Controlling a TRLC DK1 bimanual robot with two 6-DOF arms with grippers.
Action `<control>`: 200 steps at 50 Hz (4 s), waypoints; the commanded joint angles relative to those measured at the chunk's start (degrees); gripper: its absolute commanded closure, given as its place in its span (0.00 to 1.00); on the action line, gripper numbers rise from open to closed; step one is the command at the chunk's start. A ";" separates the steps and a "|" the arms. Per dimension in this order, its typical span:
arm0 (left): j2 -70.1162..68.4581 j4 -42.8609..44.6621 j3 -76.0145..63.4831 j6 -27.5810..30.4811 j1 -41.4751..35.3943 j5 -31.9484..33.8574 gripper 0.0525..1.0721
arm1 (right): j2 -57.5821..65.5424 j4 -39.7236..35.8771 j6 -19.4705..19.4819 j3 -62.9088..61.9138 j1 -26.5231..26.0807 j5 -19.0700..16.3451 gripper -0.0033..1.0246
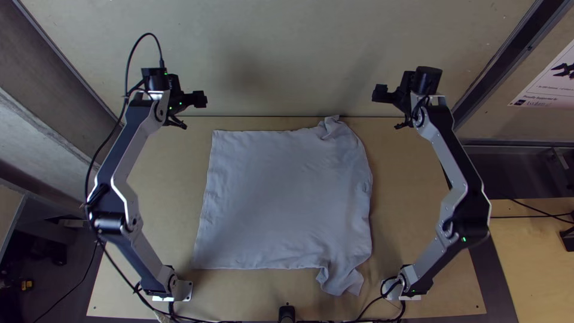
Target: Fold the t-shirt
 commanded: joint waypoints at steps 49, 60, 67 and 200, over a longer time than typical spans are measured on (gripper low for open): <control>29.34 -15.67 17.56 -1.42 -2.00 -4.46 0.06 | 26.55 -17.39 8.07 26.16 1.11 -2.39 0.04; 32.33 -13.82 18.44 -1.07 -2.88 -6.48 0.06 | 26.99 -17.39 8.07 26.60 1.29 -2.39 0.04; 33.30 -14.35 18.53 -0.98 -3.14 -7.18 0.34 | 27.52 -17.39 8.07 26.33 1.46 -2.48 0.04; 20.11 -22.00 18.09 -4.23 -0.59 2.13 0.97 | 25.14 -19.15 8.68 20.97 2.34 -9.16 0.97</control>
